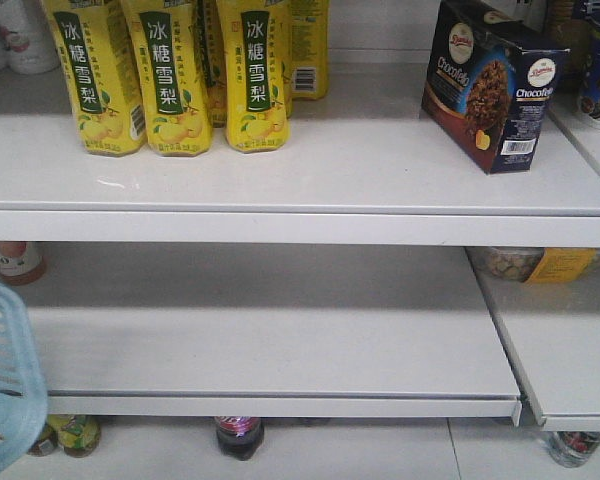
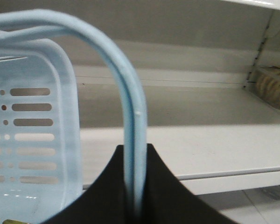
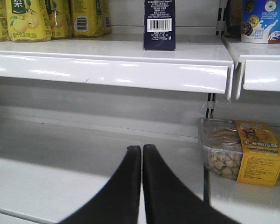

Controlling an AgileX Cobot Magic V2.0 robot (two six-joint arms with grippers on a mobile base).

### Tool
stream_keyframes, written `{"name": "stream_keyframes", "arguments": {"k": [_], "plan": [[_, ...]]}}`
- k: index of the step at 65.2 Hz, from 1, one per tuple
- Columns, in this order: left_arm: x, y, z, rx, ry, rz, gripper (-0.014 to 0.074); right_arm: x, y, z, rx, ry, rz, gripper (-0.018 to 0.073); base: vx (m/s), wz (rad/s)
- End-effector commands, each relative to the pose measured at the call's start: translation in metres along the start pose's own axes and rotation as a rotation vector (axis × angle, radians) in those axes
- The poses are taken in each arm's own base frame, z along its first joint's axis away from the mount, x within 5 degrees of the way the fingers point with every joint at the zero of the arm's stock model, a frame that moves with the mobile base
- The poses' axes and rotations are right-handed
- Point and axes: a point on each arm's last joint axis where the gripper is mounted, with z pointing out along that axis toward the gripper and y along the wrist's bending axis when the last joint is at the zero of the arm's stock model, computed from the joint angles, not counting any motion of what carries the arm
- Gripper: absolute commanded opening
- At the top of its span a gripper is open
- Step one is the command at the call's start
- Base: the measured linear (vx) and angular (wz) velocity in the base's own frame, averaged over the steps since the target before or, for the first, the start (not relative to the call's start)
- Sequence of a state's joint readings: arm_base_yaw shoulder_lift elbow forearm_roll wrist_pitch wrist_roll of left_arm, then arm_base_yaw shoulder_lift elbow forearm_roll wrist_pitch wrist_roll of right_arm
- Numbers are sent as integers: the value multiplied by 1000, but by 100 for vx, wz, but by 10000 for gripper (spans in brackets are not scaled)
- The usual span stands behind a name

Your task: Left arm holds basket, right arm returns cookies

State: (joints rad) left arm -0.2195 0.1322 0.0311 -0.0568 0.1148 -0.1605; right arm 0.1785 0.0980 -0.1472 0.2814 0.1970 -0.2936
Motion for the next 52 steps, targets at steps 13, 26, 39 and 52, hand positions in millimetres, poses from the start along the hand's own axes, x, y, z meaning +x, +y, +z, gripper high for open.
{"name": "stream_keyframes", "arguments": {"k": [13, 26, 39, 52], "plan": [[-21, 1, -8, -63, -191, 122, -6, -15, -2, -1, 26, -88, -5, -8, 0, 0], [-23, 6, -11, -143, -228, 128, -6, -15, -2, -1, 26, -88, -5, -8, 0, 0], [-25, 8, -16, -197, -277, 136, -6, -15, -2, -1, 26, -88, -5, -8, 0, 0], [-24, 9, -18, -219, -283, 134, -6, -15, -2, -1, 26, -88, -5, -8, 0, 0]]}}
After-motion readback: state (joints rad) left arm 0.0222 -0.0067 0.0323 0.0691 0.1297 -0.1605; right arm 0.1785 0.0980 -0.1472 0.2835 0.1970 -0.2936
